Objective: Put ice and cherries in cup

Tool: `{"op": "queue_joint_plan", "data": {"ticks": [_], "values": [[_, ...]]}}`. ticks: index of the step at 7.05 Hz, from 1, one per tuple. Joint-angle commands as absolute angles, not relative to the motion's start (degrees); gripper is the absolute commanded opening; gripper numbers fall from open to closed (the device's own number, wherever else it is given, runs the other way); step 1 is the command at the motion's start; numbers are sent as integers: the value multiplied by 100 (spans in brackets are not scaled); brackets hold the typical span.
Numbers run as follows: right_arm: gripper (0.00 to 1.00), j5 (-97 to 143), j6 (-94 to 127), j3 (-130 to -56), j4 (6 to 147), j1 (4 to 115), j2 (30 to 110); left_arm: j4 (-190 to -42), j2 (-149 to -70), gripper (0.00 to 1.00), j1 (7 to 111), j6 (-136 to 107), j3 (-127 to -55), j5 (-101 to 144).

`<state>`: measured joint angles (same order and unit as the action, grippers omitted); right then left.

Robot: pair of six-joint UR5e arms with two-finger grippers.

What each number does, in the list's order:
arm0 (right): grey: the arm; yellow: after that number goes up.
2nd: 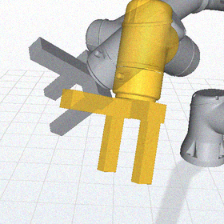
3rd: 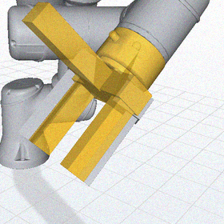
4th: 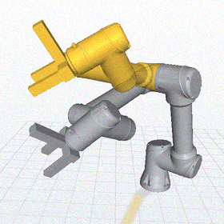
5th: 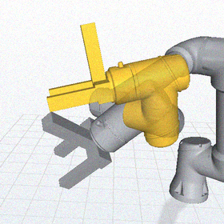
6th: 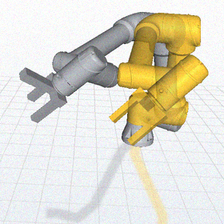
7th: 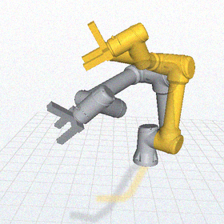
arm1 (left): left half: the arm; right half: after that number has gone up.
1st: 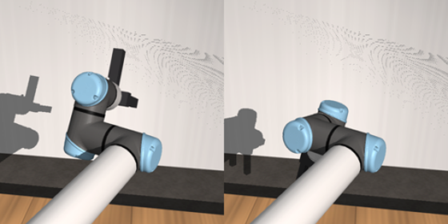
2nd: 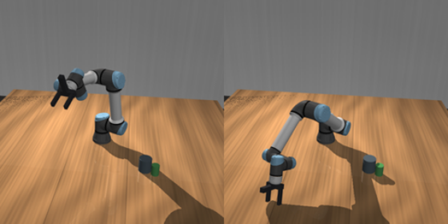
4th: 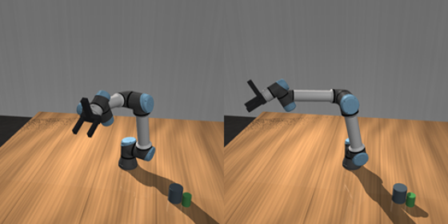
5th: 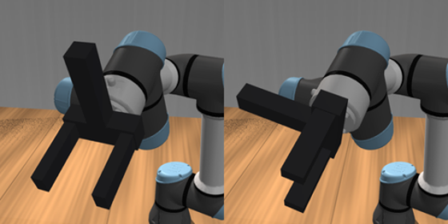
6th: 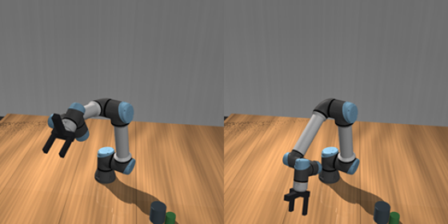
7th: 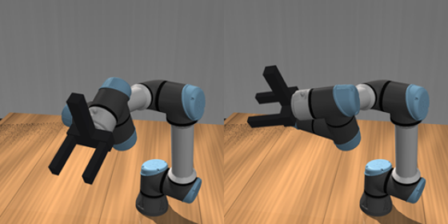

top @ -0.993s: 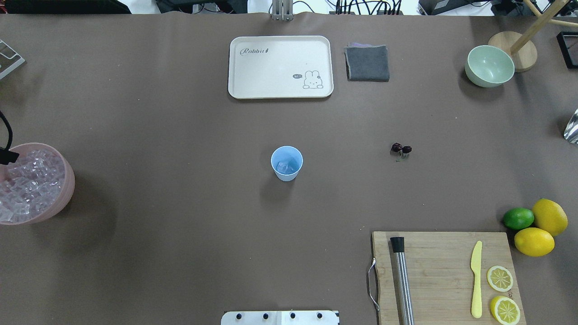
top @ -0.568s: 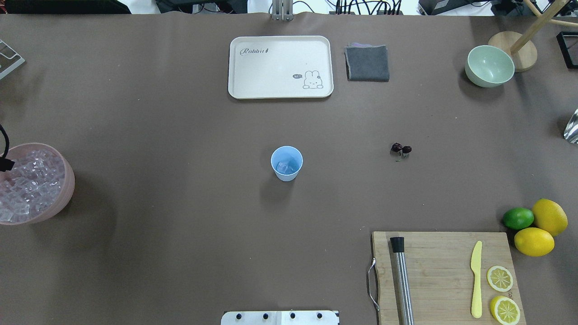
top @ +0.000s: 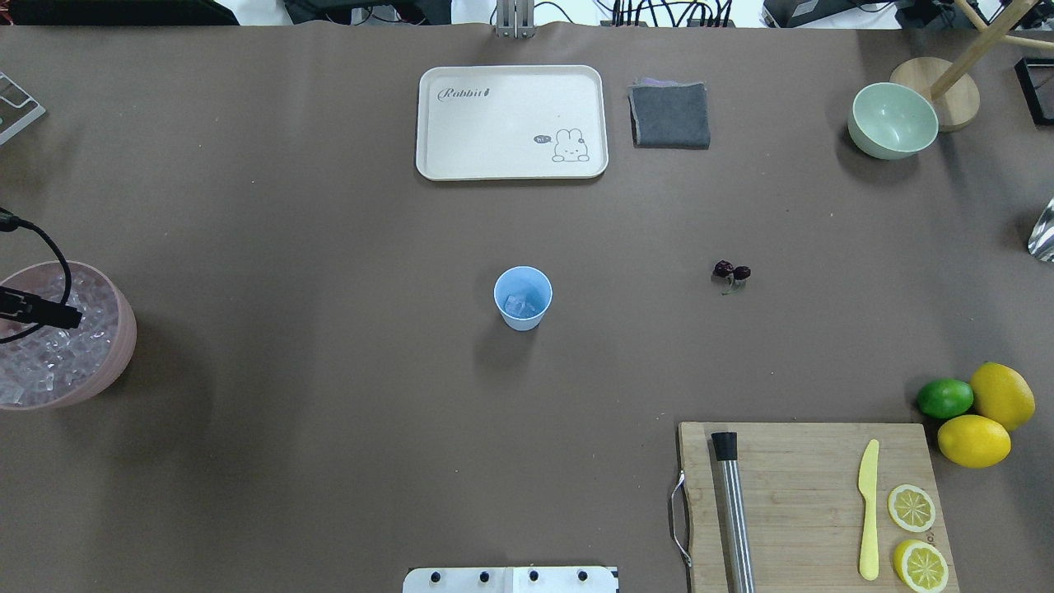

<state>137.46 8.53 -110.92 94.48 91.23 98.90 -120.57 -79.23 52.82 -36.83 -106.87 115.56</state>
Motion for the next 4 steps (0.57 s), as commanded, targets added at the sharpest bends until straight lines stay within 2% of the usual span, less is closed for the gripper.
{"op": "queue_joint_plan", "data": {"ticks": [1, 4], "values": [[100, 13746, 844, -11092, 9448, 9123, 9896, -12120, -7884, 98, 5001, -3885, -10679, 11338], [100, 13746, 844, -11109, 9448, 9123, 9923, -12120, -7866, 97, 5001, -3693, -10556, 11329]]}}
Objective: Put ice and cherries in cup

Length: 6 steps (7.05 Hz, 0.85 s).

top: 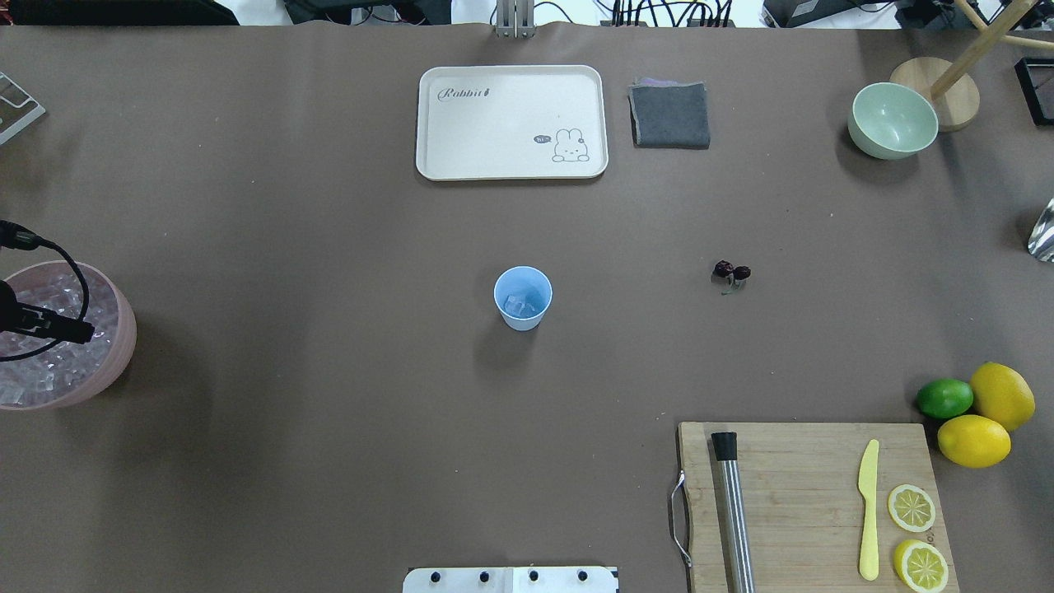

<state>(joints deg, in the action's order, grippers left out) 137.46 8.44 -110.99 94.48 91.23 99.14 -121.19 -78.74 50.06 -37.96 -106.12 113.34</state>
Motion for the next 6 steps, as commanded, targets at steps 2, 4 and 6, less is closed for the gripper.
{"op": "queue_joint_plan", "data": {"ticks": [2, 4, 6], "values": [[100, 13746, 844, -11127, 9439, 9123, 9923, -12111, -7823, 82, 5001, -3612, -10547, 11338], [100, 13737, 844, -11136, 9439, 9132, 9932, -12120, -7743, 70, 5010, -3595, -10564, 11347], [100, 13746, 844, -11153, 9439, 9132, 9940, -12111, -7717, 63, 5010, -3455, -10573, 11355]]}}
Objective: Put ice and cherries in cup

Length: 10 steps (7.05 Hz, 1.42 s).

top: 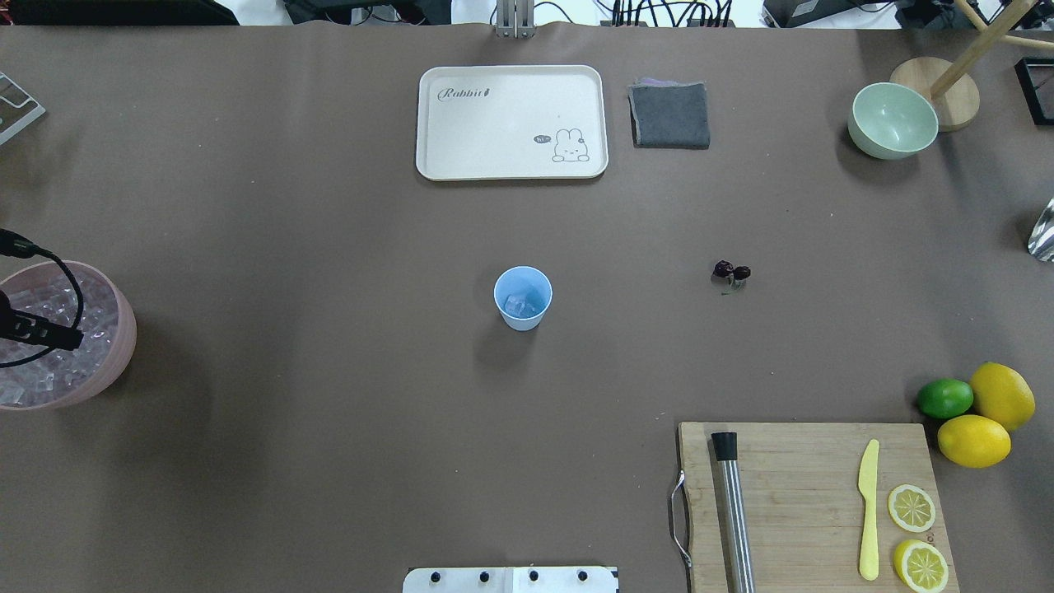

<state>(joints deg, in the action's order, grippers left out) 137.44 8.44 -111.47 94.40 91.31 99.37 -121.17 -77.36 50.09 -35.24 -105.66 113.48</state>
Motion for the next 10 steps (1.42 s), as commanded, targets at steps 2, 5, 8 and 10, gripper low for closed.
{"op": "queue_joint_plan", "data": {"ticks": [2, 5, 8, 10], "values": [[100, 13737, 844, -11162, 9439, 9132, 9958, -12094, -7725, 63, 5001, -3454, -10573, 11355], [100, 13746, 844, -11171, 9439, 9141, 9984, -12085, -7734, 63, 4966, -3463, -10564, 11347], [100, 13737, 844, -11162, 9439, 9149, 9984, -12076, -7734, 30, 4931, -3454, -10591, 11364], [100, 13737, 844, -11162, 9439, 9167, 9984, -12076, -7734, 0, 4939, -3454, -10643, 11391]]}}
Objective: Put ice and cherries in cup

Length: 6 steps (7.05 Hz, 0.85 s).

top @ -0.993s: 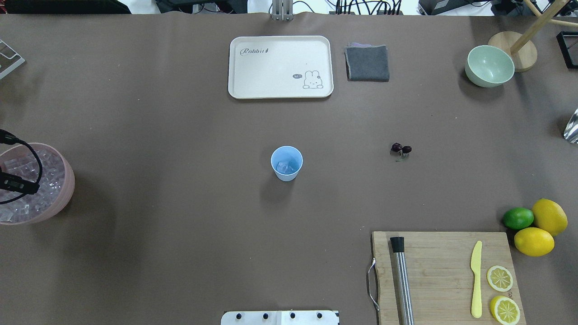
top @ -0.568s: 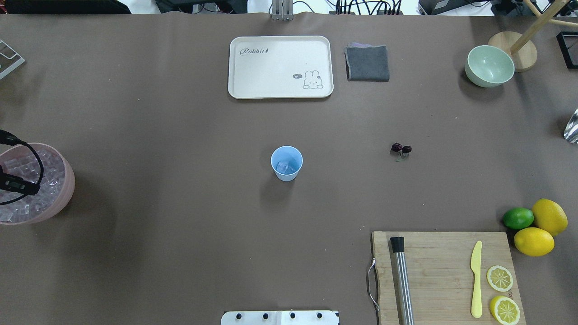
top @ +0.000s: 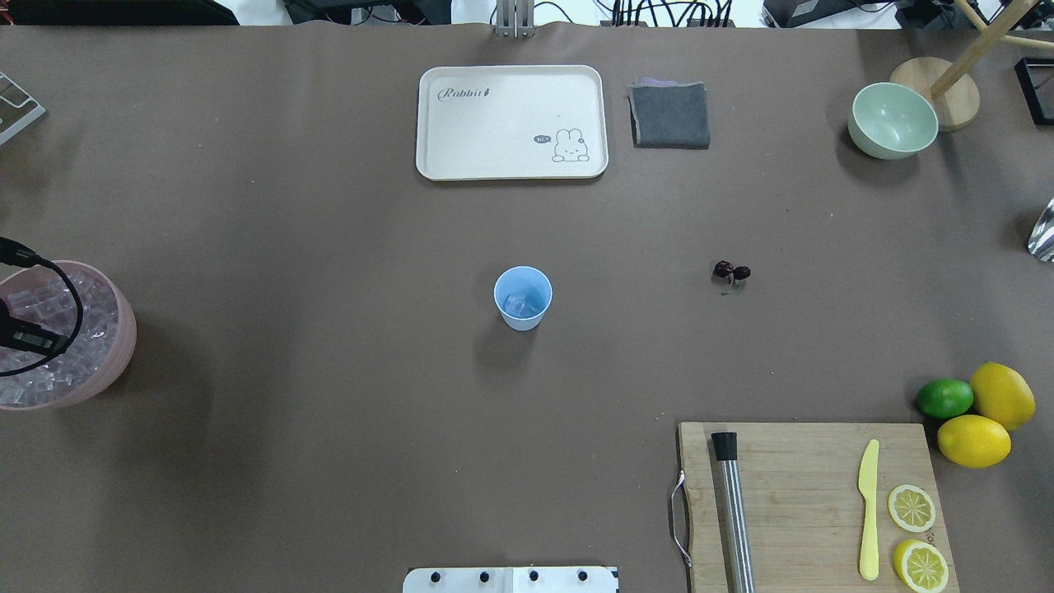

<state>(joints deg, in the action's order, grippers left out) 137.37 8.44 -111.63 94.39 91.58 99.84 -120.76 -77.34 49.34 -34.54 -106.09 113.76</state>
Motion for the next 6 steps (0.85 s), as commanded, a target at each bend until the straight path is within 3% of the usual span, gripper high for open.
{"op": "queue_joint_plan", "data": {"ticks": [1, 6], "values": [[100, 13737, 844, -11162, 9439, 9176, 9993, -12076, -7734, 0, 4939, -3454, -10644, 11391], [100, 13781, 835, -11171, 9440, 9193, 9993, -12041, -7672, 0, 5842, -3138, -11346, 11970]]}}
